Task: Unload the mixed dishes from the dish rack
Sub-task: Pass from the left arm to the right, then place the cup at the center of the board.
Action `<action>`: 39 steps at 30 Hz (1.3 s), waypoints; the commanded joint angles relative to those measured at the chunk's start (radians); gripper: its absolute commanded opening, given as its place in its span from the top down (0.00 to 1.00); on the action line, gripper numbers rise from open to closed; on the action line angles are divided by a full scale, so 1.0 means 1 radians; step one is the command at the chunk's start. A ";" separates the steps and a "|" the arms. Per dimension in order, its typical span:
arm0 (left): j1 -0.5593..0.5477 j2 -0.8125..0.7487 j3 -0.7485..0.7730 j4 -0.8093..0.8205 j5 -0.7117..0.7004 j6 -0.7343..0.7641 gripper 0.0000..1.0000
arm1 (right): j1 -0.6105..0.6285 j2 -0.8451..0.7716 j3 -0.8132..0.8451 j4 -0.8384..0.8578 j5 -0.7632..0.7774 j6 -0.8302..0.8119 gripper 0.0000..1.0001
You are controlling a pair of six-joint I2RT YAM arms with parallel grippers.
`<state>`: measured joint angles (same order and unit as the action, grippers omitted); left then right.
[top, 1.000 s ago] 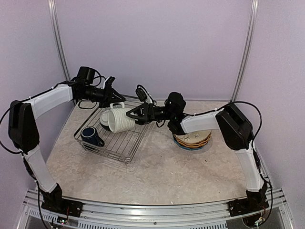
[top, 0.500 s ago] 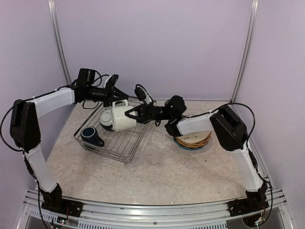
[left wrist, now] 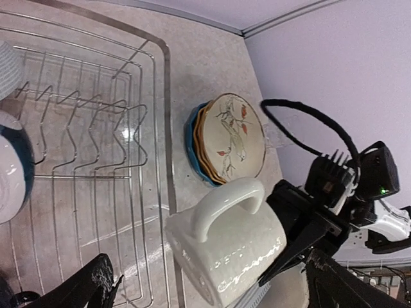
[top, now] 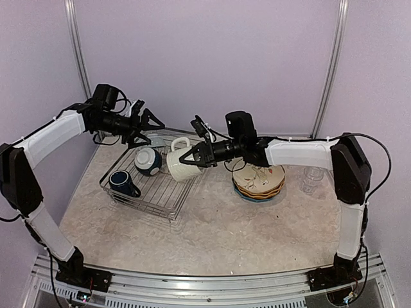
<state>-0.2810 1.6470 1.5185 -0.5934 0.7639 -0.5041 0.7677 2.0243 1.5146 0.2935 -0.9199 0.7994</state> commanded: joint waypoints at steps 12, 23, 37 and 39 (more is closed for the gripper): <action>-0.042 0.255 0.293 -0.419 -0.699 0.130 0.01 | 0.142 -0.438 -0.219 -1.156 0.888 -0.495 1.00; -0.072 0.458 0.471 -0.260 -0.809 0.289 0.04 | 0.132 -0.492 -0.476 -0.945 0.969 -0.368 0.98; -0.013 0.745 0.856 -0.359 -0.834 0.385 0.04 | 0.127 -0.521 -0.463 -0.935 1.005 -0.346 0.33; -0.004 0.774 0.913 -0.369 -0.805 0.374 0.09 | 0.127 -0.553 -0.452 -0.937 1.003 -0.348 0.30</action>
<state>-0.3084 2.3573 2.3425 -0.9180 -0.0605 -0.1303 0.9001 1.5410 1.0203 -0.6506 0.0673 0.4442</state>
